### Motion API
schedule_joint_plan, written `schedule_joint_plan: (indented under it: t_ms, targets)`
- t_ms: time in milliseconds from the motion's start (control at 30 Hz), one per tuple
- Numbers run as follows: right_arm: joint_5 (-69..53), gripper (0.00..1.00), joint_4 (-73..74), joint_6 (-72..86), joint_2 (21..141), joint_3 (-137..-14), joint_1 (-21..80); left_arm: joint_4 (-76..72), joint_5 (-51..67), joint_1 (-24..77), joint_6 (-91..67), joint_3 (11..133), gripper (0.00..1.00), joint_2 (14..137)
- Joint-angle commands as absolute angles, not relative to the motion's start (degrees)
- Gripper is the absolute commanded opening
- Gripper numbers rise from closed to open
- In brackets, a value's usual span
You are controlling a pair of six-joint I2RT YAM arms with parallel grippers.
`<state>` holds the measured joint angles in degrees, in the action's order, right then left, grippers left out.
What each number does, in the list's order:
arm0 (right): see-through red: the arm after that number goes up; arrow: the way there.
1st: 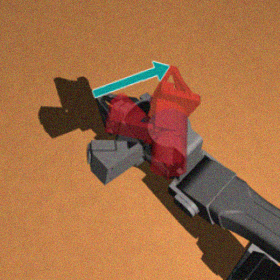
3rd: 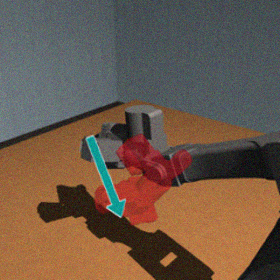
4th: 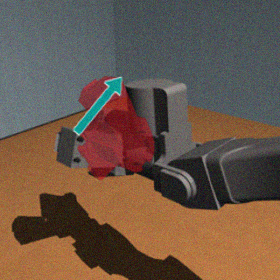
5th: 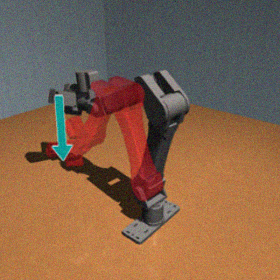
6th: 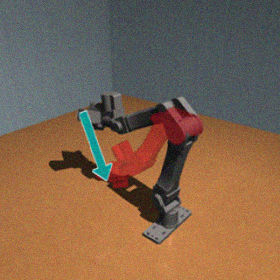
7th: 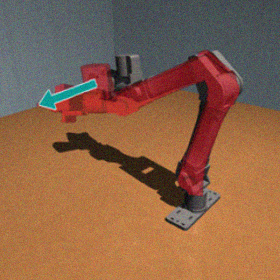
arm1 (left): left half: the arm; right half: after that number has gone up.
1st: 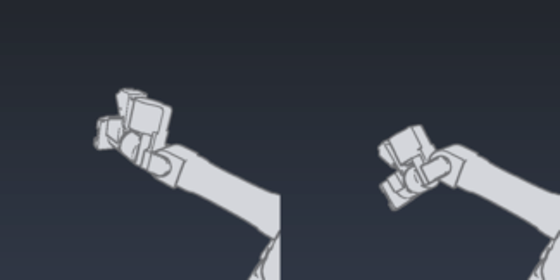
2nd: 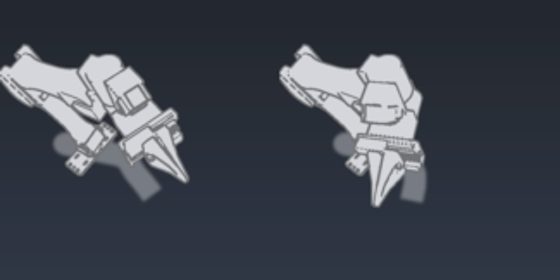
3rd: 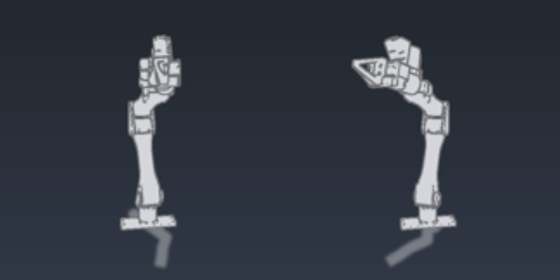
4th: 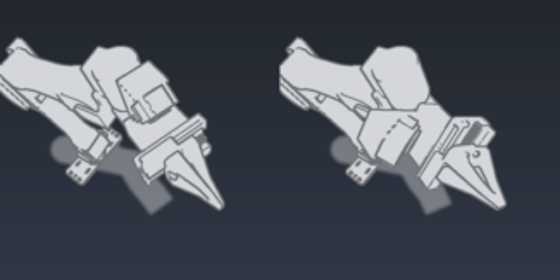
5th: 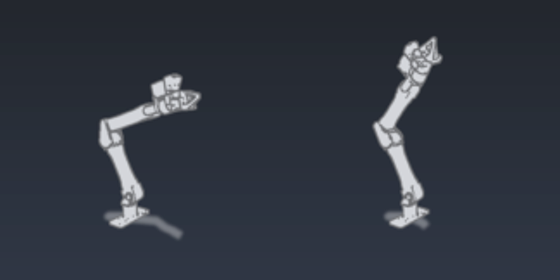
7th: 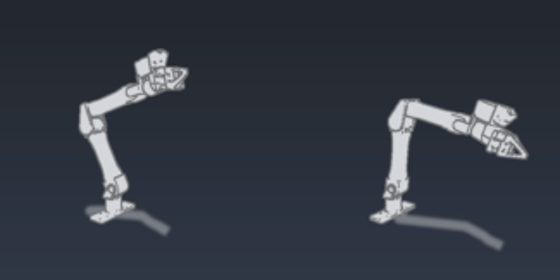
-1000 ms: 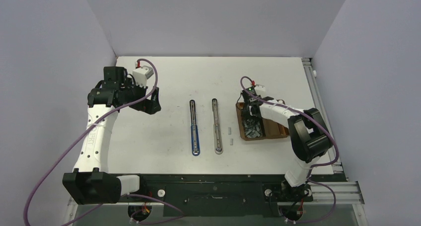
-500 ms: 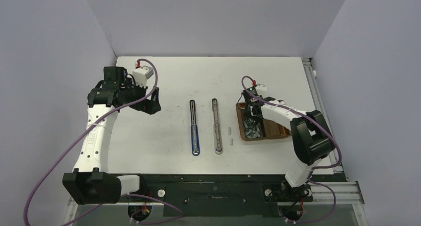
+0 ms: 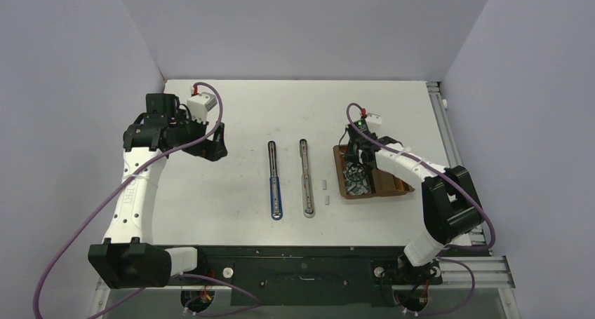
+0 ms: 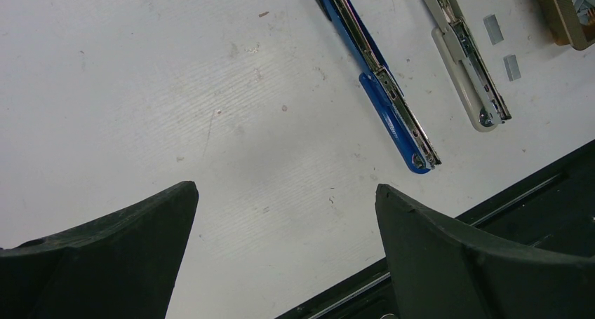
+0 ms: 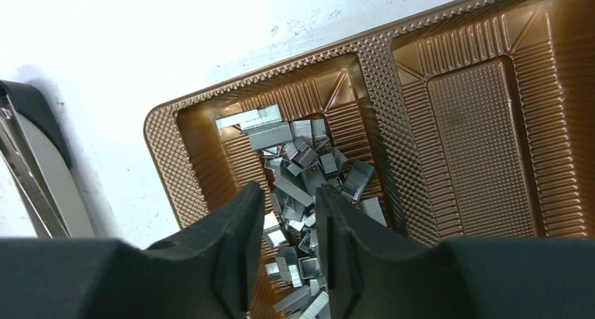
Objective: Load the staples into the stapler
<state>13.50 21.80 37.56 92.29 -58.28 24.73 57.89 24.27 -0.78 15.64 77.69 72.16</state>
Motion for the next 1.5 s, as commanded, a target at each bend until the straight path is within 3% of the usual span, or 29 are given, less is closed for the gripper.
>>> schedule_joint_plan:
  t_ms: [0, 267, 533, 1000, 1467]
  targets:
    - [14.8, 0.36, 21.7, 37.0, 92.5, -57.7, 24.9, 57.9, 25.2, -0.5, 15.7, 80.4, 0.96, 71.4]
    - [14.7, 0.36, 20.6, 35.1, 96.9, -59.8, 25.0, 58.0, 24.9, 0.5, 15.8, 80.8, 0.96, 71.6]
    - [14.2, 0.29, 19.8, 34.4, 100.0, -60.2, 25.1, 58.1, 24.5, 0.5, 16.1, 81.2, 0.96, 72.1]
    - [14.6, 0.09, 19.2, 34.2, 97.6, -58.5, 25.0, 58.0, 24.8, 0.5, 16.0, 81.1, 0.96, 72.3]
    - [14.6, 0.09, 20.3, 34.1, 91.0, -57.8, 25.0, 57.8, 24.8, 0.5, 15.9, 80.8, 0.96, 71.8]
